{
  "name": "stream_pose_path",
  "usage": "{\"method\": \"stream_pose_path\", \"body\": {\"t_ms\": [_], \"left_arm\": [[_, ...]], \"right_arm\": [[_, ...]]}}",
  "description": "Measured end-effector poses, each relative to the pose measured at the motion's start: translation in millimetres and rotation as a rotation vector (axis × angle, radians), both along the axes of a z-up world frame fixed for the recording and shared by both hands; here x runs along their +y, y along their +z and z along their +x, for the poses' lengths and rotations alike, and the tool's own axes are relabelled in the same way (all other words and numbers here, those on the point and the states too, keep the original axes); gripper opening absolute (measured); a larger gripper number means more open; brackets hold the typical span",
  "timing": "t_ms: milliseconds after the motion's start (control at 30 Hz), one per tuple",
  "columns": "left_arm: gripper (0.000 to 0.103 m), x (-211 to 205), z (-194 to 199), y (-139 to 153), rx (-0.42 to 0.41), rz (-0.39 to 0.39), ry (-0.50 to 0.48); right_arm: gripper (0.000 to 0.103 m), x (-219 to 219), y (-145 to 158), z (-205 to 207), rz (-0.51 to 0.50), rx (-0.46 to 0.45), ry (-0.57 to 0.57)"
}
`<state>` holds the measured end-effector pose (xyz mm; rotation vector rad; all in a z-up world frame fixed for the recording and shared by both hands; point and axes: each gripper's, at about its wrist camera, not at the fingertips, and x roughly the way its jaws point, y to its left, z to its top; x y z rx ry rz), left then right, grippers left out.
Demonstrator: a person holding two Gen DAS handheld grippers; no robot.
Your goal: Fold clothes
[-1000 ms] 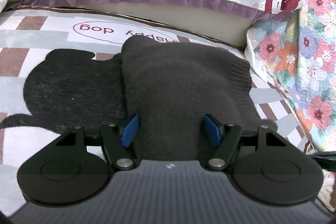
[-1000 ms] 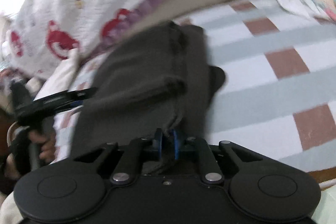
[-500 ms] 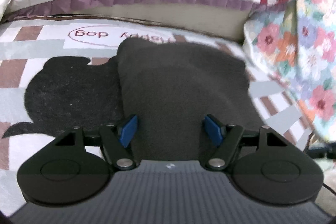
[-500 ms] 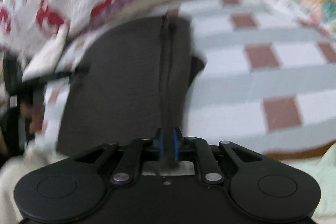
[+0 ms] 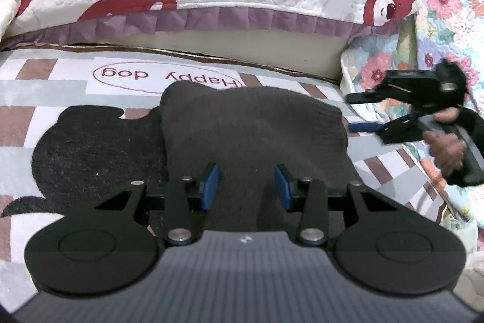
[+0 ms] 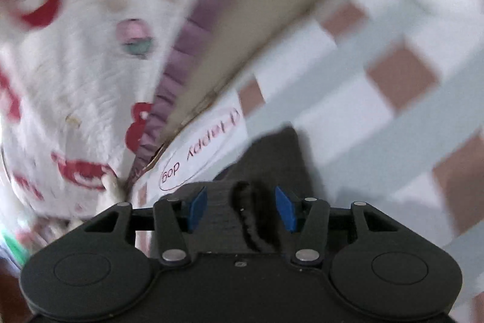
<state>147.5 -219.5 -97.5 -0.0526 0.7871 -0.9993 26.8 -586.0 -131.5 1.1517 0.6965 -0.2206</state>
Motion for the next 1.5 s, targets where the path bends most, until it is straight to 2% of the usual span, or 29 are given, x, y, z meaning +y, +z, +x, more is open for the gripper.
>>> {"method": "stream_pose_path", "body": {"t_ms": [133, 200, 233, 267, 300, 333, 400, 433, 500, 567, 633, 700, 767, 833, 900, 967, 1000, 1033, 1100, 1167, 1233, 1267, 1300, 1333, 1367, 1433, 1500], "left_arm": [[0.040, 0, 5, -8, 0.054, -0.014, -0.006], [0.040, 0, 8, -12, 0.086, -0.023, -0.006], [0.040, 0, 9, -13, 0.090, -0.024, -0.005], [0.040, 0, 9, -13, 0.087, -0.023, -0.006], [0.040, 0, 9, -13, 0.084, -0.021, -0.006], [0.040, 0, 9, -12, 0.082, -0.020, -0.007], [0.040, 1, 8, -11, 0.071, -0.027, -0.006], [0.040, 2, 6, -9, 0.051, -0.037, -0.001], [0.040, 4, 4, -4, 0.009, -0.059, 0.008], [0.040, 5, 1, 0, -0.029, -0.078, 0.012], [0.040, 0, -1, -2, -0.044, -0.063, -0.007], [0.040, -6, -4, -6, -0.045, -0.038, -0.034], [0.044, -10, -8, -9, -0.040, -0.023, -0.060], [0.046, -12, -9, -11, -0.030, -0.014, -0.082], [0.047, -10, -4, -14, 0.017, -0.032, -0.075], [0.047, -6, 5, -18, 0.083, -0.073, -0.060], [0.047, -2, 10, -19, 0.121, -0.104, -0.046], [0.047, 2, 13, -19, 0.140, -0.131, -0.032], [0.045, 6, 17, -17, 0.153, -0.165, -0.002], [0.043, 8, 21, -13, 0.126, -0.164, 0.032], [0.044, 4, 26, -7, 0.056, -0.108, 0.078], [0.047, 2, 27, -7, 0.014, -0.059, 0.114], [0.048, 0, 29, -8, -0.029, -0.009, 0.149], [0.049, -1, 30, -9, -0.062, 0.033, 0.180], [0.050, 1, 34, -13, -0.031, 0.021, 0.177], [0.054, 7, 46, -23, 0.114, -0.057, 0.159], [0.056, 12, 57, -31, 0.250, -0.130, 0.141]], "right_arm": [[0.059, -1, -35, 4, 0.248, 0.001, -0.087], [0.061, 3, -41, 9, 0.299, -0.015, -0.076], [0.059, 5, -41, 12, 0.311, -0.024, -0.064], [0.053, 7, -42, 15, 0.323, -0.033, -0.052], [0.031, 10, -34, 20, 0.271, -0.042, -0.035], [0.016, 17, -19, 23, 0.173, -0.063, 0.009], [0.013, 32, 10, 27, -0.028, -0.105, 0.098], [0.012, 45, 27, 28, -0.163, -0.135, 0.151], [0.012, 94, 69, 21, -0.600, -0.223, 0.300], [0.011, 152, 89, 2, -1.038, -0.361, 0.480], [0.008, 197, 86, -11, -1.274, -0.377, 0.622], [0.008, 197, 71, -4, -1.290, -0.243, 0.604], [0.008, 177, 55, 9, -1.305, -0.087, 0.516], [0.011, 148, 52, 18, -1.143, -0.047, 0.430], [0.013, 118, 53, 17, -0.776, -0.150, 0.433], [0.021, 113, 52, 16, -0.617, -0.215, 0.426], [0.036, 116, 52, 17, -0.611, -0.200, 0.420], [0.044, 119, 52, 18, -0.609, -0.180, 0.415], [0.044, 119, 54, 18, -0.642, -0.130, 0.337], [0.051, 109, 53, 17, -0.610, -0.102, 0.222], [0.063, 84, 49, 19, -0.511, -0.044, 0.106], [0.065, 73, 46, 23, -0.481, 0.011, 0.080], [0.065, 67, 44, 31, -0.487, 0.098, 0.065], [0.065, 66, 43, 39, -0.497, 0.140, 0.082], [0.065, 65, 41, 46, -0.508, 0.178, 0.101], [0.065, 63, 33, 54, -0.432, 0.154, 0.123], [0.065, 92, 38, 51, -0.575, 0.098, 0.208]]}}
